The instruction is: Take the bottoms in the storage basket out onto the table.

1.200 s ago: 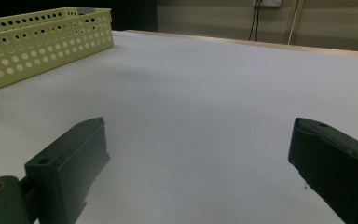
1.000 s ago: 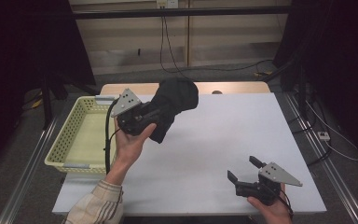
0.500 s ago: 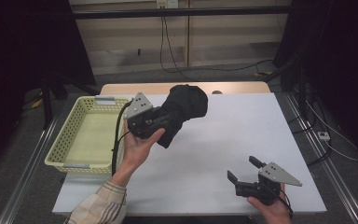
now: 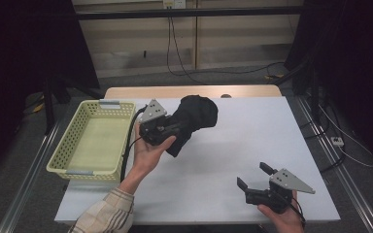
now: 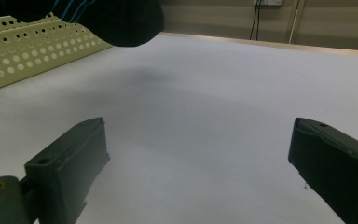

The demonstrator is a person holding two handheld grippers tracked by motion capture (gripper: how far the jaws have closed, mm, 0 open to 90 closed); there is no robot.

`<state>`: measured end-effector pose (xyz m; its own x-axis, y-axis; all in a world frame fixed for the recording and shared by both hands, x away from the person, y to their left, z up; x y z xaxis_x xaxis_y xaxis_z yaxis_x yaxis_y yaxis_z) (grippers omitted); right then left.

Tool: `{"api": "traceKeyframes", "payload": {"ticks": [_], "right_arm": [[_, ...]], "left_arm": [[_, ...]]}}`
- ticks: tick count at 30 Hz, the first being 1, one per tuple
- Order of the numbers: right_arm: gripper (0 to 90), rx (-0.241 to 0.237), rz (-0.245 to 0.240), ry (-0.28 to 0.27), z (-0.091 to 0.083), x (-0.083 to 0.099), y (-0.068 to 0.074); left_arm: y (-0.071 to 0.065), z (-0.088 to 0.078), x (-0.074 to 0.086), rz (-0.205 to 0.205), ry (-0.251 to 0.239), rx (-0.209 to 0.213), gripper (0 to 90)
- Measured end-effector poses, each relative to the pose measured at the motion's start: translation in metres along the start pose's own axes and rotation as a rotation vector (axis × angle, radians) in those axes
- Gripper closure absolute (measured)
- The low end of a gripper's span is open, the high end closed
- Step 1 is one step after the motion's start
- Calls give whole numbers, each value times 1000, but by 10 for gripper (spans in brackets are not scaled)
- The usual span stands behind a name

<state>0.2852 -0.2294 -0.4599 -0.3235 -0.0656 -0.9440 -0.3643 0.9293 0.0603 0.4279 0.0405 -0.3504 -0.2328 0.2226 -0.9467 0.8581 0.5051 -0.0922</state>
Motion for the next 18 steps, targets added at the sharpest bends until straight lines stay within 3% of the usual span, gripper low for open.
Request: {"api": "traceKeyframes", "payload": {"ticks": [18], "right_arm": [[45,0,0,3,1,0,0]], "left_arm": [[13,13,18,-31,79,-23,717]]}}
Point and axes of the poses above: each handheld gripper's, and its own axes: z roughly forward along the jaws, x roughly out of its underside, y roughly to its left, the point moved 5 cm from there along z, roughly forward along the jaws, and after that the axes turned 5 degrees about x, right-handed, at the moved point
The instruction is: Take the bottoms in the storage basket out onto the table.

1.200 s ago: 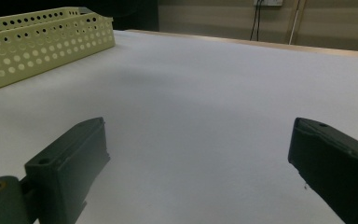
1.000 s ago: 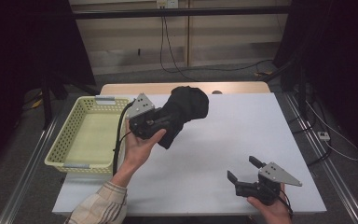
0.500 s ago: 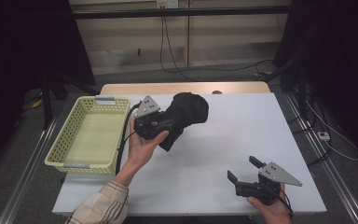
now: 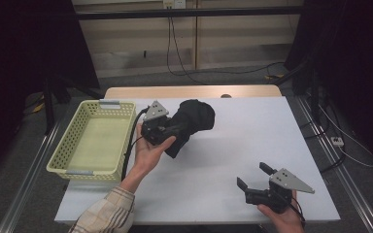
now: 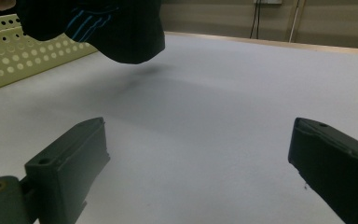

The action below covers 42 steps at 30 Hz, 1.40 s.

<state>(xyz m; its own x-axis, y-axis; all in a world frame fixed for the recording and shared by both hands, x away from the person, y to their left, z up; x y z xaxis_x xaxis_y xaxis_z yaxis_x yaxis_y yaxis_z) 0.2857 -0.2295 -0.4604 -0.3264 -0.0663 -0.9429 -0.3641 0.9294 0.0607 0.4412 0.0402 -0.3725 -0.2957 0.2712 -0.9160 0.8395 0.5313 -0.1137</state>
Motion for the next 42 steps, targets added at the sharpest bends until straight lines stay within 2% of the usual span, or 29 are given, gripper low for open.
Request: {"api": "traceKeyframes", "payload": {"ticks": [4,7,17,25,34,37,42], "right_arm": [[45,-1,-2,1,0,0,0],[45,-3,-3,3,0,0,0],[46,-5,-6,2,-1,0,1],[46,-5,-8,2,-1,0,1],[47,-9,-7,4,0,0,1],[47,-7,-7,4,0,0,1],[46,-10,-7,4,0,0,1]], "left_arm": [[2,4,5,-8,15,-9,717],[2,7,8,4,33,-7,716],[3,14,16,3,75,-7,711],[6,20,22,23,113,-32,703],[14,27,32,-13,144,-34,689],[13,30,35,-8,165,-35,678],[6,36,38,-2,181,-12,672]]}}
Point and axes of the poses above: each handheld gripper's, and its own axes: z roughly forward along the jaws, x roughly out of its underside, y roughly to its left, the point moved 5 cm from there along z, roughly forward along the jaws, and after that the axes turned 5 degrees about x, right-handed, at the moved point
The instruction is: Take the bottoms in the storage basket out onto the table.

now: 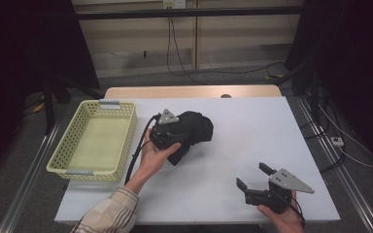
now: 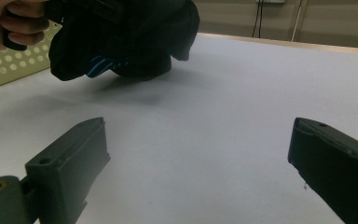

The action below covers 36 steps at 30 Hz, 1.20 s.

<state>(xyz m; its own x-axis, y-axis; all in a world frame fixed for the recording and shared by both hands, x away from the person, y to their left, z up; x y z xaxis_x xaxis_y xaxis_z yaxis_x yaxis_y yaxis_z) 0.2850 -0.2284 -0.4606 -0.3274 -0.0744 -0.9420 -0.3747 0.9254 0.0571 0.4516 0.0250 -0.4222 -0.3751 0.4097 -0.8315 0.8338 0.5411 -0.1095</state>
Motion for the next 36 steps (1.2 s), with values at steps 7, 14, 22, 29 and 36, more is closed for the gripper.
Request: {"api": "traceKeyframes", "payload": {"ticks": [7,14,22,29,36], "right_arm": [[45,3,3,0,0,0,0],[45,0,4,1,0,0,0],[45,2,3,1,0,0,0],[45,3,2,2,0,0,0],[45,2,2,0,0,0,0]], "left_arm": [[-5,8,4,-13,13,52,660],[-9,15,8,-9,33,60,685],[-10,23,13,1,62,57,664],[-13,31,18,4,92,66,645],[-16,37,23,11,125,67,633]]}}
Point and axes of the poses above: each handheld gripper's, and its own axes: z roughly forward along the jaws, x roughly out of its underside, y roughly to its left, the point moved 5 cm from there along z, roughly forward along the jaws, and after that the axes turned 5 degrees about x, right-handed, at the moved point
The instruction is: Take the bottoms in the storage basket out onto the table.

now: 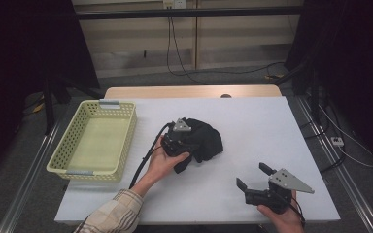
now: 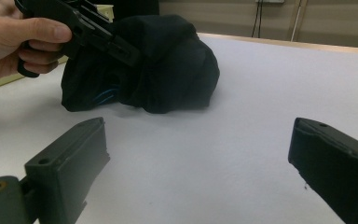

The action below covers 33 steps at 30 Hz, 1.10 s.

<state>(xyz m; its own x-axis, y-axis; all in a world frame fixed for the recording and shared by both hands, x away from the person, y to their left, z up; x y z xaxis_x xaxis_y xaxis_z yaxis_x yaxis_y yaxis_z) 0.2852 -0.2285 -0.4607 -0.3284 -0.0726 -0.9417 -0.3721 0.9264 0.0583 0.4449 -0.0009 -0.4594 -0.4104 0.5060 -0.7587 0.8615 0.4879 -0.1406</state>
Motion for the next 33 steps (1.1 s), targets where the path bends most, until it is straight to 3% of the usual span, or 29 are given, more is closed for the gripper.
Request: {"api": "traceKeyframes", "payload": {"ticks": [1,8,13,18,19,33], "right_arm": [[45,0,1,0,0,0,0],[45,1,1,3,1,0,0],[45,-2,0,4,1,0,1],[45,-1,-1,3,1,0,1],[45,-1,-1,3,1,0,1],[46,1,1,4,1,0,1]], "left_arm": [[-1,1,1,-6,6,21,630],[-10,12,6,36,29,-1,602],[-10,17,10,28,50,14,580],[-1,22,15,10,50,-27,554],[0,22,16,12,50,-54,554],[9,27,17,22,26,-76,509]]}}
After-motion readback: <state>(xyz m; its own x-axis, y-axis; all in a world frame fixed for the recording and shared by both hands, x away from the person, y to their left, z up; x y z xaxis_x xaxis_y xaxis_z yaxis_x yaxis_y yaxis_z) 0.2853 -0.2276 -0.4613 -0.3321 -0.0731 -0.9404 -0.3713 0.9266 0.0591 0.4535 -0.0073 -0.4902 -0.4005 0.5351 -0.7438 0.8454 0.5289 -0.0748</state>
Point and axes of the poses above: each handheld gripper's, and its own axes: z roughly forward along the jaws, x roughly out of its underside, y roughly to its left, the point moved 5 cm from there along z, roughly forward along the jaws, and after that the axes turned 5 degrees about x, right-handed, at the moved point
